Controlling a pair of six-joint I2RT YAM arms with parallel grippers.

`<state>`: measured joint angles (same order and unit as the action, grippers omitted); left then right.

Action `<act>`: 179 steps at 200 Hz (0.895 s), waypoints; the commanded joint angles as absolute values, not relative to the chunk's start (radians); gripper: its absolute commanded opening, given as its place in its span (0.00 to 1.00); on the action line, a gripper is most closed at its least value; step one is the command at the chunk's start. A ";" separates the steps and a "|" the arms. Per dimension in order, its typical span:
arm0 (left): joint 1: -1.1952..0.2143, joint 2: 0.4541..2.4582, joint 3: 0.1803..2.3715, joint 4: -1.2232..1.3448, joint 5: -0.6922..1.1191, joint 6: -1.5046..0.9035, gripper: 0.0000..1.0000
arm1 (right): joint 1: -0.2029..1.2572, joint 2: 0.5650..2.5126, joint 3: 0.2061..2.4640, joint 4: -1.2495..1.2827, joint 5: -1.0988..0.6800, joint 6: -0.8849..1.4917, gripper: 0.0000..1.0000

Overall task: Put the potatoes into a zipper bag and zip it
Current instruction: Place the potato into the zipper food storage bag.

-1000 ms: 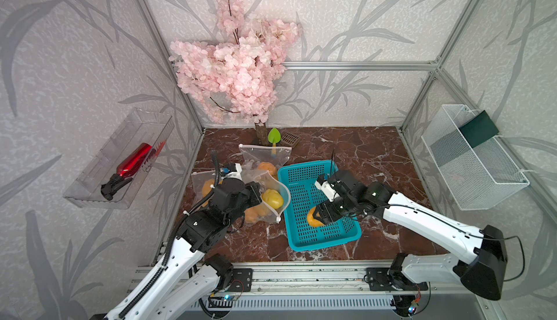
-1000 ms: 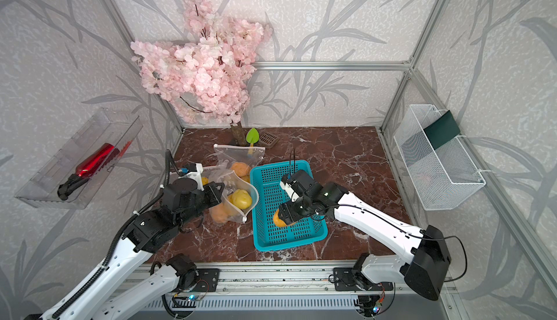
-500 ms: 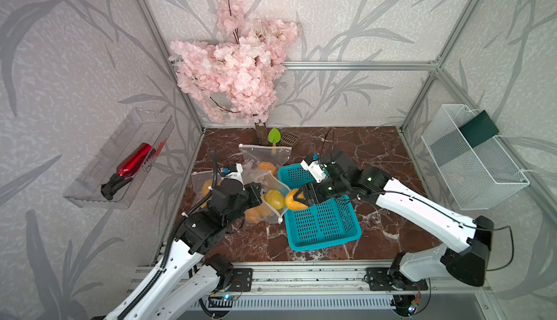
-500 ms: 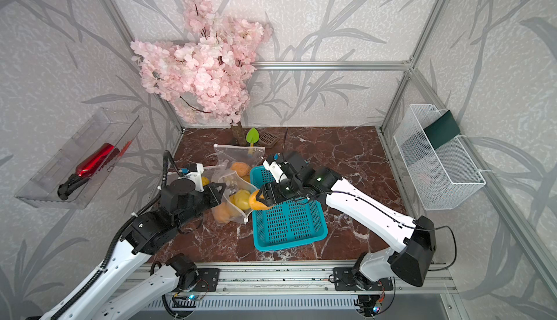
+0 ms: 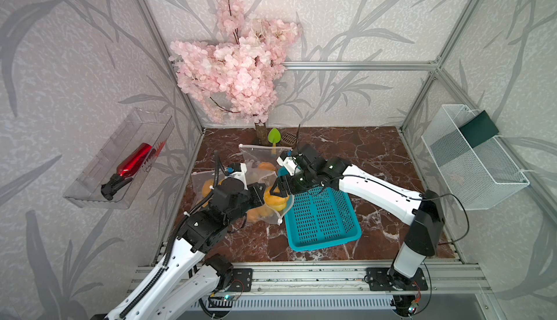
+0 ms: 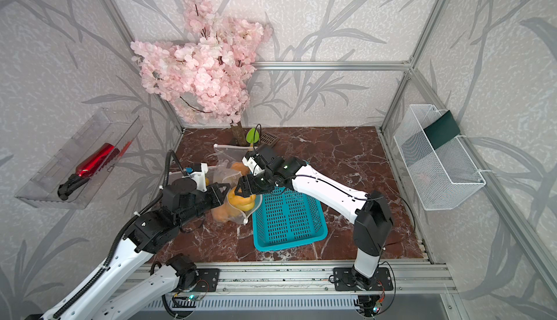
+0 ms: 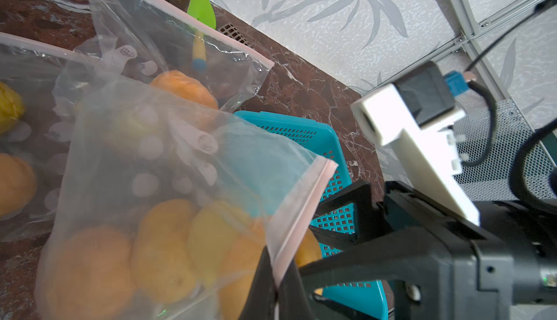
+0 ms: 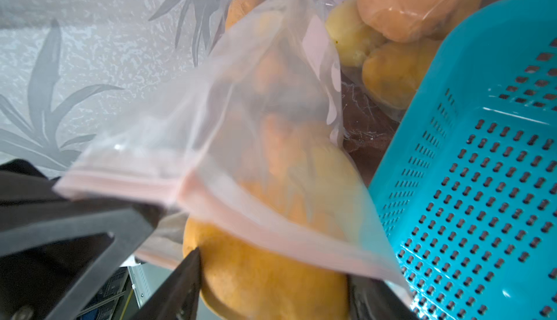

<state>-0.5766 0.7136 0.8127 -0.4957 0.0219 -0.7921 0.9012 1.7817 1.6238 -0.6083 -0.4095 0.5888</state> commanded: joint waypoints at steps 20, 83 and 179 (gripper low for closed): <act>-0.575 0.727 0.812 -0.442 0.061 -0.776 0.00 | 0.917 1.846 1.733 -0.621 -0.342 0.599 0.19; -0.574 0.731 0.812 -0.442 0.072 -0.783 0.00 | 0.959 1.851 1.798 -0.706 -0.113 0.501 0.28; -0.573 0.757 0.817 -0.448 0.066 -0.792 0.00 | 0.980 1.749 1.691 -0.639 -0.122 0.463 0.80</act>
